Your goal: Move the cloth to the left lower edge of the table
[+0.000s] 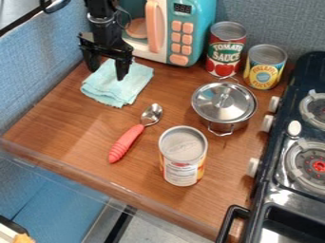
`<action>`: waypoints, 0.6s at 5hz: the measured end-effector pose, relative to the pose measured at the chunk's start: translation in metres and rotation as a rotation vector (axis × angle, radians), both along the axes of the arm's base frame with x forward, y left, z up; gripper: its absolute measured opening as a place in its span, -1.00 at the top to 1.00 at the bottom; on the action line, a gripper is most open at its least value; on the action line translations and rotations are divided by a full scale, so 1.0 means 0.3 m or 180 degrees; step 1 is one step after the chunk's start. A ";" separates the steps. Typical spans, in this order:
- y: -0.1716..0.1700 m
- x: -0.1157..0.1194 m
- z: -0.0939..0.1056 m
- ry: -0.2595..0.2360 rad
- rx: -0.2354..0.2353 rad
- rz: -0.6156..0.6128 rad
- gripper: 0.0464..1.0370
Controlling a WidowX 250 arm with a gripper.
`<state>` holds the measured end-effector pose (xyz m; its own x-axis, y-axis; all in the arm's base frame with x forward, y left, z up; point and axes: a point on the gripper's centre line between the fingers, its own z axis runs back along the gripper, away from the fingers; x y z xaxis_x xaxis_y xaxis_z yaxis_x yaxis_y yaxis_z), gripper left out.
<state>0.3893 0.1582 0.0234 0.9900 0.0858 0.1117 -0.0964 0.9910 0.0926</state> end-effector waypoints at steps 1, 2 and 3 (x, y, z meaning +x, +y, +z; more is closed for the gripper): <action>-0.006 0.061 -0.035 -0.0016 0.0015 -0.0061 -0.93; -0.028 0.067 -0.114 0.0137 0.0038 -0.0164 -0.93; -0.026 0.047 -0.139 0.0217 0.0047 -0.0167 -0.93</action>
